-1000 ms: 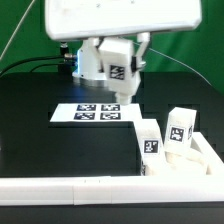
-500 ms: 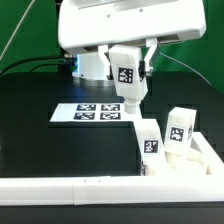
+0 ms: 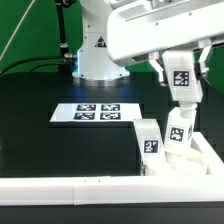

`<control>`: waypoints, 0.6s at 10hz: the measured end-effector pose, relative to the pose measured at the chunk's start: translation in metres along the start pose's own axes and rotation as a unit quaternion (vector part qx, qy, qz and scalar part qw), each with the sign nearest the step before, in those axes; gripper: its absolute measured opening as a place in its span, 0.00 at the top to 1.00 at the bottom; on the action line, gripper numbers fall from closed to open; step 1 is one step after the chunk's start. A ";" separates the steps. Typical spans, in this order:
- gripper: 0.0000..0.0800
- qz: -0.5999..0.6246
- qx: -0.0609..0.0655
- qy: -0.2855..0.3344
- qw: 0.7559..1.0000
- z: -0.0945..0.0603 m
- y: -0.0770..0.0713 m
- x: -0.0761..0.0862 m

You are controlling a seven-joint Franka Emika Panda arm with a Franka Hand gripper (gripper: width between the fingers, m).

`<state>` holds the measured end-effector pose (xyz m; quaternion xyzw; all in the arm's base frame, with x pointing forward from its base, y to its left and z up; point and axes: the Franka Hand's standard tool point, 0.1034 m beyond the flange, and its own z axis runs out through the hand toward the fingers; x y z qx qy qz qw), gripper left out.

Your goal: Assemble stool

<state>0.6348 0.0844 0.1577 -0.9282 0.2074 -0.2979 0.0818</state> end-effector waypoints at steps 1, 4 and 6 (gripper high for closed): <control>0.61 0.000 0.000 -0.001 1.000 0.000 0.001 -0.001; 0.61 -0.002 -0.001 0.002 1.000 0.002 0.001 -0.003; 0.61 -0.008 -0.003 0.001 1.000 0.019 -0.004 -0.025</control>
Offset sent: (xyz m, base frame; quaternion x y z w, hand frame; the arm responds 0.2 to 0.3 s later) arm 0.0000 0.0000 0.0000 0.0000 0.0000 0.0000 1.0000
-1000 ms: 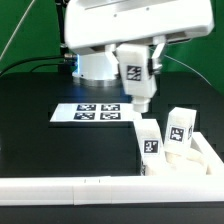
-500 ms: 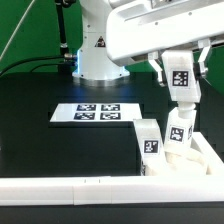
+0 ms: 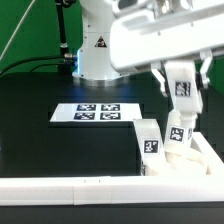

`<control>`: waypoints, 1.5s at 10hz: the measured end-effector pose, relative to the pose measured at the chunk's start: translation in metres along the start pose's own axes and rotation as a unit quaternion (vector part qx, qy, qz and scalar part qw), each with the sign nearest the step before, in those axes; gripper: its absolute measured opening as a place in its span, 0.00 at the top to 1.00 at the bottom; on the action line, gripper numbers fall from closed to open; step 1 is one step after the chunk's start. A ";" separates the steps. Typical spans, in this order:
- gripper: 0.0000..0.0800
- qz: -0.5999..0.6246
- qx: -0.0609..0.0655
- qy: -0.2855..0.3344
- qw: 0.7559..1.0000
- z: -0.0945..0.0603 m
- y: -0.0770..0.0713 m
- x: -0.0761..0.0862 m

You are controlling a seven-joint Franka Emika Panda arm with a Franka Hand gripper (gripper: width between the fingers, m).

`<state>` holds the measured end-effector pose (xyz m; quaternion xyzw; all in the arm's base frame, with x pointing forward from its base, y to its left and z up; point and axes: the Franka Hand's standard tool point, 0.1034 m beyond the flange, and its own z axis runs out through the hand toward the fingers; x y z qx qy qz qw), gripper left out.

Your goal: Assemble stool

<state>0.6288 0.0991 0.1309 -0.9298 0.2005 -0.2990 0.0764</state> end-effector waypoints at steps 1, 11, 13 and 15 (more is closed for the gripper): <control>0.61 0.000 -0.001 -0.002 1.000 0.003 0.000 -0.003; 0.61 -0.021 -0.030 -0.037 0.999 0.042 0.004 -0.015; 0.61 -0.025 -0.031 -0.033 0.999 0.042 0.006 -0.015; 0.61 -0.025 -0.031 -0.033 0.999 0.043 0.006 -0.015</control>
Offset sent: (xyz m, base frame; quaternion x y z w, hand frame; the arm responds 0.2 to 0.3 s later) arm 0.0042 -0.0057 -0.0116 -0.0385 -0.0303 0.0077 0.9988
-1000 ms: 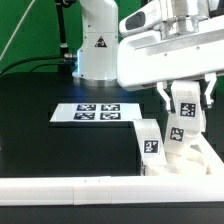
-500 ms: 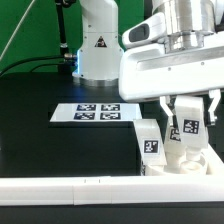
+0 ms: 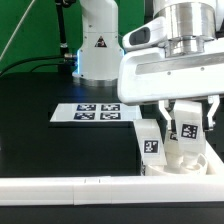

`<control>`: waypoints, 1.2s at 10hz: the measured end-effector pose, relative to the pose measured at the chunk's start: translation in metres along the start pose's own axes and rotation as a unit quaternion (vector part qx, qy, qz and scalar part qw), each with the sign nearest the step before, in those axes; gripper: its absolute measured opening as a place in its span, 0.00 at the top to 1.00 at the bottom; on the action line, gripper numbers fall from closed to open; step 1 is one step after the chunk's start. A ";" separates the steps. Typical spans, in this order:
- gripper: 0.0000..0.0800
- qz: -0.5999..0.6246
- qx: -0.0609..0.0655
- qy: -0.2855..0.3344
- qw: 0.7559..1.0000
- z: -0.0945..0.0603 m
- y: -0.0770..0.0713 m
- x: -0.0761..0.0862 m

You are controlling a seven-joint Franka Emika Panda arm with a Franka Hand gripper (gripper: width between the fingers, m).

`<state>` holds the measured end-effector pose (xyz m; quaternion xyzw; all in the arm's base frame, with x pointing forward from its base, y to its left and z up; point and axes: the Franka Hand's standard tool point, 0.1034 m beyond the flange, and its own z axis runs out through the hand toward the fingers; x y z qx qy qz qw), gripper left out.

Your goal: Assemble stool

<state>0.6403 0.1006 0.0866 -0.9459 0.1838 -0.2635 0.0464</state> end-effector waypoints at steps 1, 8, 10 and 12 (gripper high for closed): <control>0.61 -0.001 0.000 -0.001 1.000 0.001 0.000 -0.001; 0.61 -0.014 -0.003 0.005 1.000 0.013 -0.005 -0.019; 0.61 -0.014 -0.005 -0.001 1.000 0.014 -0.003 -0.023; 0.61 -0.015 -0.006 0.000 1.000 0.015 -0.001 -0.023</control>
Offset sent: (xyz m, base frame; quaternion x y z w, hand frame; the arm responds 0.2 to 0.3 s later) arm 0.0043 0.0020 -0.0103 -0.0094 0.0220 -0.0037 0.9997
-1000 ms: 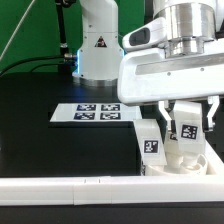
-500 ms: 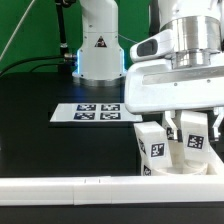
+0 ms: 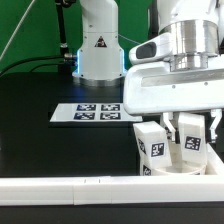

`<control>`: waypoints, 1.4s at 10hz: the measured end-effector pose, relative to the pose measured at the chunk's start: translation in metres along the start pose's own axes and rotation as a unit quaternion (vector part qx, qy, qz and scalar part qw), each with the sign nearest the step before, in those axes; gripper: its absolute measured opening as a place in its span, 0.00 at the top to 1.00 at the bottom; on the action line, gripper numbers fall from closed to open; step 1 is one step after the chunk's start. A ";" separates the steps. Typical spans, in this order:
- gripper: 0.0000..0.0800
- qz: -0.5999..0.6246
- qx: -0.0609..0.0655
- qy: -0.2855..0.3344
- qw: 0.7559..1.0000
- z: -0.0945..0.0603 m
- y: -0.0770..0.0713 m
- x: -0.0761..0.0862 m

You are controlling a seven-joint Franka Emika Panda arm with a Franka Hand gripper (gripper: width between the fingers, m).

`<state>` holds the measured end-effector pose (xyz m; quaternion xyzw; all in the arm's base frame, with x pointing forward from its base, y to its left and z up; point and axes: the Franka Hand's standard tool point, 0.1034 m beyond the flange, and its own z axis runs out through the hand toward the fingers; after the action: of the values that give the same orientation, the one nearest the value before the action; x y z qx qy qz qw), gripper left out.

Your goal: Assemble stool

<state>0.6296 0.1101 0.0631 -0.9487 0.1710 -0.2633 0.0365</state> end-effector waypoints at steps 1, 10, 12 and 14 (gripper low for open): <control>0.61 0.000 0.000 0.002 1.000 0.000 0.001 0.002; 0.19 0.000 0.000 0.002 1.000 0.000 0.001 0.002; 0.19 0.000 0.000 0.002 1.000 0.000 0.001 0.003; 0.19 0.014 0.008 -0.026 1.000 -0.024 -0.003 0.023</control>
Offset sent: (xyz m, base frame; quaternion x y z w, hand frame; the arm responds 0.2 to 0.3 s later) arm 0.0000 0.0000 0.0000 0.0000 0.0000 0.0000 1.0000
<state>0.6364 0.1052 0.0948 -0.9524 0.1815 -0.2392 0.0521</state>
